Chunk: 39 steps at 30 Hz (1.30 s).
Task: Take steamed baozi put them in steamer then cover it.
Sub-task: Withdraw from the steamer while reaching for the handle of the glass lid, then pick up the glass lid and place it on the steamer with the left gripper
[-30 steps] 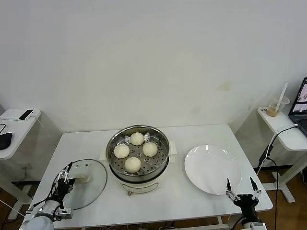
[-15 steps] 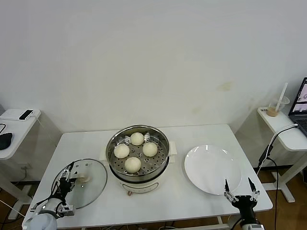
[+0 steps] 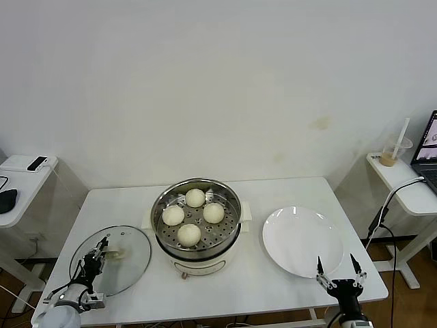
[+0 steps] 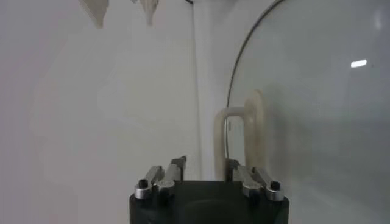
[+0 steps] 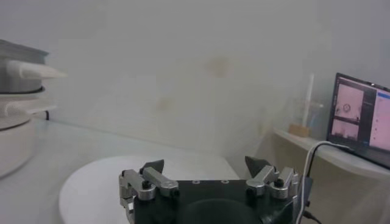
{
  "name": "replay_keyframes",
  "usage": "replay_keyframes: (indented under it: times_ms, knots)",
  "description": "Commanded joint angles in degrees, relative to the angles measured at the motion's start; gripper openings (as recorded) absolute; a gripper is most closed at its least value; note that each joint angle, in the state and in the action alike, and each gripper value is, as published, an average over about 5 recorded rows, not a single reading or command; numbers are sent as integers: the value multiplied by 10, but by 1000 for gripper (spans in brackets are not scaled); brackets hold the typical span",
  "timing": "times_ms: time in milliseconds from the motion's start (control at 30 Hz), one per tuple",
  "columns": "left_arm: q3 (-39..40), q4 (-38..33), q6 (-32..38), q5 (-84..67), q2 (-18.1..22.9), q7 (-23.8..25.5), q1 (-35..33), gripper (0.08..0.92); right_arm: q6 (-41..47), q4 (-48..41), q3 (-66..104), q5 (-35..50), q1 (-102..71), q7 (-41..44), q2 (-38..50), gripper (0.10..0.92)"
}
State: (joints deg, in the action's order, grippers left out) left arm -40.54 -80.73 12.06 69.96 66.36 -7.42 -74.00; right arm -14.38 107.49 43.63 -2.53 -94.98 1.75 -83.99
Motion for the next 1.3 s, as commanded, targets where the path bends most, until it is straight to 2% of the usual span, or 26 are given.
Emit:
replay_keyframes:
  times_ms: [33,167,400,667,933,1100,1300]
  knots:
    - [-1,-6,7,-20,0,-22,-4,229,0,3,-1,-1,-2,1,0,823]
    - [-8,-41,7,-46,1,-45,-27,152,1,3,0,-1,-2,1,1,823]
    - [-38,-121,-13,-66,-6,-53,-81,148,3,6,-9,-2,-2,1,6,823]
    - [-96,-164,-13,-104,-45,-14,-103,148,12,16,-15,1,-3,2,14,823]
    - [-146,-206,-47,-138,-91,40,-109,148,15,22,-14,1,-9,4,20,823]
    - [-138,-248,-78,-162,-110,68,-110,148,15,26,-14,-2,-14,5,20,823]
    - [-91,-317,-142,-180,-131,109,-103,148,23,38,-17,-10,-17,10,15,823]
